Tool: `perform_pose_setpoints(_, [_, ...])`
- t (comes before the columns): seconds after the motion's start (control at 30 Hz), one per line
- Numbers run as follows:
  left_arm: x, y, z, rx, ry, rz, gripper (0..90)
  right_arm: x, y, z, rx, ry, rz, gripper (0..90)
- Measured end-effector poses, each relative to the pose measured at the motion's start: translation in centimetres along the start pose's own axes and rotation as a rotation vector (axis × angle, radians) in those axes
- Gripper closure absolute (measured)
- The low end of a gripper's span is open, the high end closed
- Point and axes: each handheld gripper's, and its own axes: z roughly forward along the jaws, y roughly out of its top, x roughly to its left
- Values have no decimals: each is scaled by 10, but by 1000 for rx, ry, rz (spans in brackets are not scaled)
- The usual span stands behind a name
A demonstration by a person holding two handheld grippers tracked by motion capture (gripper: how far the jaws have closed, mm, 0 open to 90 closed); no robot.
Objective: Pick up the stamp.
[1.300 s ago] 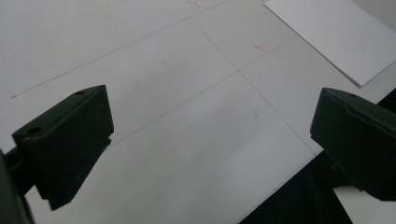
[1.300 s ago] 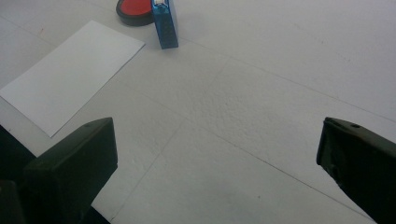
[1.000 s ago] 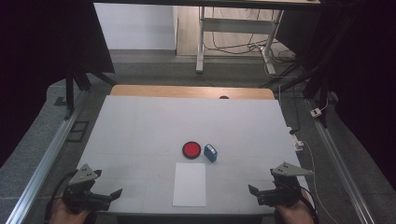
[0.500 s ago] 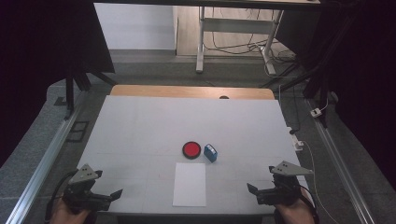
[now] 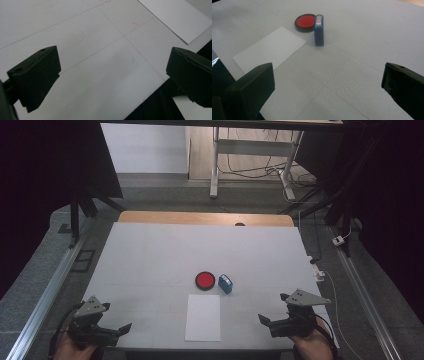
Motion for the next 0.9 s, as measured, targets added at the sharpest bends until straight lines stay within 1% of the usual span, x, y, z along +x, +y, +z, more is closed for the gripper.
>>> perform_pose_setpoints(0.07, [0, 0, 0, 2, 3, -1, 0, 1, 2, 4, 4, 15, 5, 0])
perform_pose_setpoints(0.13, [0, 0, 0, 2, 2, -1, 0, 3, 3, 6, 13, 16, -2, 0])
perform_pose_setpoints(0.27, [0, 0, 0, 1, -2, -3, 0, 5, 6, 11, 6, 33, 10, 0])
perform_pose_setpoints(0.3, [0, 0, 0, 1, 0, -2, 0, 5, 7, 12, 10, 38, 5, 0])
perform_pose_setpoints(0.47, [1, -1, -1, -6, 1, -7, 0, 6, 8, 17, 17, 37, 3, 0])
perform_pose_setpoints(0.67, [1, -1, -1, -12, -1, -15, 0, 5, 13, 26, 37, 22, 5, 0])
perform_pose_setpoints(0.73, [1, -1, -1, -13, -2, -13, 0, 6, 15, 29, 34, 23, 4, 0])
perform_pose_setpoints(0.9, [1, -1, -1, -13, -3, -13, 0, 6, 20, 37, 54, 35, -6, 0])
